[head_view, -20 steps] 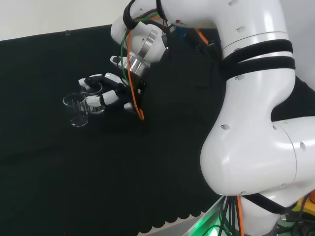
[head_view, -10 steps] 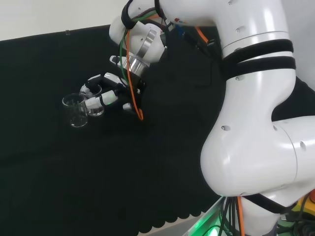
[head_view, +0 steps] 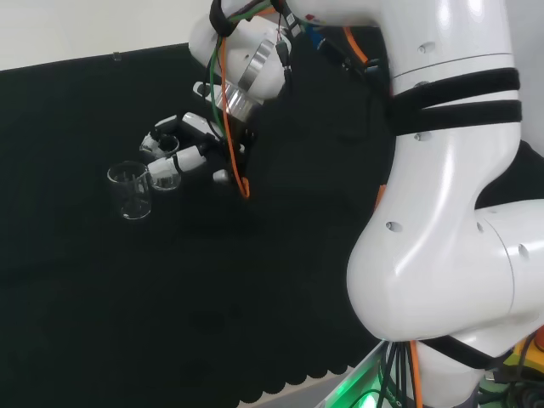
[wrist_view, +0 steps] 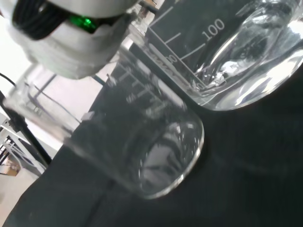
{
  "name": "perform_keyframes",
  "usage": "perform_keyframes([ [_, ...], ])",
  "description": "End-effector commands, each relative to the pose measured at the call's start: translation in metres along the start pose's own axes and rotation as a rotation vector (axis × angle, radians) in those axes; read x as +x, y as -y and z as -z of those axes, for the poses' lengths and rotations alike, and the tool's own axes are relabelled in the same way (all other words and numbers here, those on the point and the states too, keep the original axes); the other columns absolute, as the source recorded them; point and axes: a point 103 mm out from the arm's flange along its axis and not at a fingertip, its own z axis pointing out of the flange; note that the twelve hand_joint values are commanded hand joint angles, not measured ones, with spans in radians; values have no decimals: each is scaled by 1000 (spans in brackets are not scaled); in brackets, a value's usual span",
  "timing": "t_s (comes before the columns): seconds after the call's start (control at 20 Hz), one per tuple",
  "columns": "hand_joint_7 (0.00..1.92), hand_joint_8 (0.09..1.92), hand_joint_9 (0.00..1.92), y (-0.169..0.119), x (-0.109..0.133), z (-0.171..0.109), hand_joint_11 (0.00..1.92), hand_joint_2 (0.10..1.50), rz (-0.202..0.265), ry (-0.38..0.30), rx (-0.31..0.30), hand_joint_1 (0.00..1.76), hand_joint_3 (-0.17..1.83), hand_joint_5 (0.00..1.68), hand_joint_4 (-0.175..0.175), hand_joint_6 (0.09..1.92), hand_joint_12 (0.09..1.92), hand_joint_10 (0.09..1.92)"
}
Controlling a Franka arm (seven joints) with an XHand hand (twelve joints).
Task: Pick up the beaker on the right.
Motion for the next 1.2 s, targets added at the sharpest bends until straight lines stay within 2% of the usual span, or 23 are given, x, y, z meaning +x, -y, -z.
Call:
perform_keyframes([
  [0.05, 1334, 202, 1225, -5, 8, 24, 853, 904, 16, 74, 6, 1105, 183, 1268, 175, 542, 1046, 233],
  [0.25, 1353, 193, 1248, -4, 12, 38, 876, 899, 13, 125, 39, 1106, 188, 1274, 175, 532, 1040, 224],
  [0.6, 1408, 156, 1308, 1, 16, 55, 936, 873, -11, 152, 68, 1112, 225, 1298, 175, 495, 1006, 178],
  [0.85, 1458, 112, 1358, 10, 18, 66, 968, 830, -12, 154, 68, 1117, 303, 1313, 175, 481, 989, 129],
  [1.2, 1481, 87, 1381, 9, 28, 63, 977, 799, -23, 177, 92, 1120, 362, 1316, 175, 489, 986, 98],
])
